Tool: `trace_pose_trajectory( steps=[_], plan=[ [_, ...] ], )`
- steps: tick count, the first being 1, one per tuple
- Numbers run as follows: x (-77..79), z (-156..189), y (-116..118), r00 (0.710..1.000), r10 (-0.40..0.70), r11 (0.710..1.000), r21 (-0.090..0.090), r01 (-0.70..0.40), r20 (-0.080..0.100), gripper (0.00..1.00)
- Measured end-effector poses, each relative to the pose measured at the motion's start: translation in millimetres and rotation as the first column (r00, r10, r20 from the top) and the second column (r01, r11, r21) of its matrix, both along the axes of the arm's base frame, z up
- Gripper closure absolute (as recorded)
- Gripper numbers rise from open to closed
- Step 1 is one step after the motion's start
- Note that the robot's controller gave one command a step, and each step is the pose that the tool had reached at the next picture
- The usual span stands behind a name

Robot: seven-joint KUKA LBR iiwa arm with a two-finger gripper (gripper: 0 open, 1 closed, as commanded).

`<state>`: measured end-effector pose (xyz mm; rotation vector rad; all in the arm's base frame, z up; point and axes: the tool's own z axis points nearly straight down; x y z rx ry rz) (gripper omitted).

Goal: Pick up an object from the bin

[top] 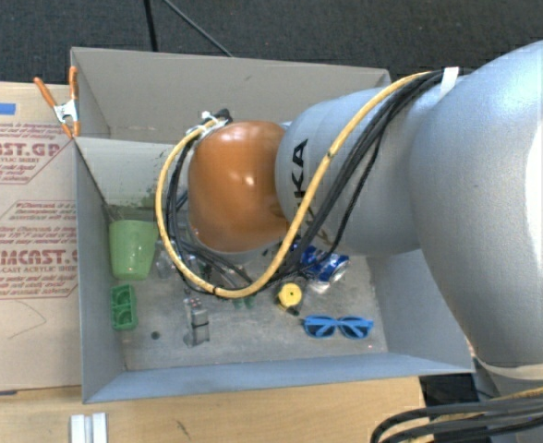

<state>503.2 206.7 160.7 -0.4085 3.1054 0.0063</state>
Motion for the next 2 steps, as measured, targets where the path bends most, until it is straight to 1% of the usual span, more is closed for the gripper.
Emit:
trace_pose_trajectory(
  steps=[1, 2],
  plan=[
    [6.8, -94.4, 33.5, 0.998, -0.065, 0.998, -0.009, 0.065, -0.010, 0.00],
    [7.7, -90.3, 35.1, 0.998, -0.063, 0.998, -0.004, 0.063, -0.008, 1.00]
  ],
)
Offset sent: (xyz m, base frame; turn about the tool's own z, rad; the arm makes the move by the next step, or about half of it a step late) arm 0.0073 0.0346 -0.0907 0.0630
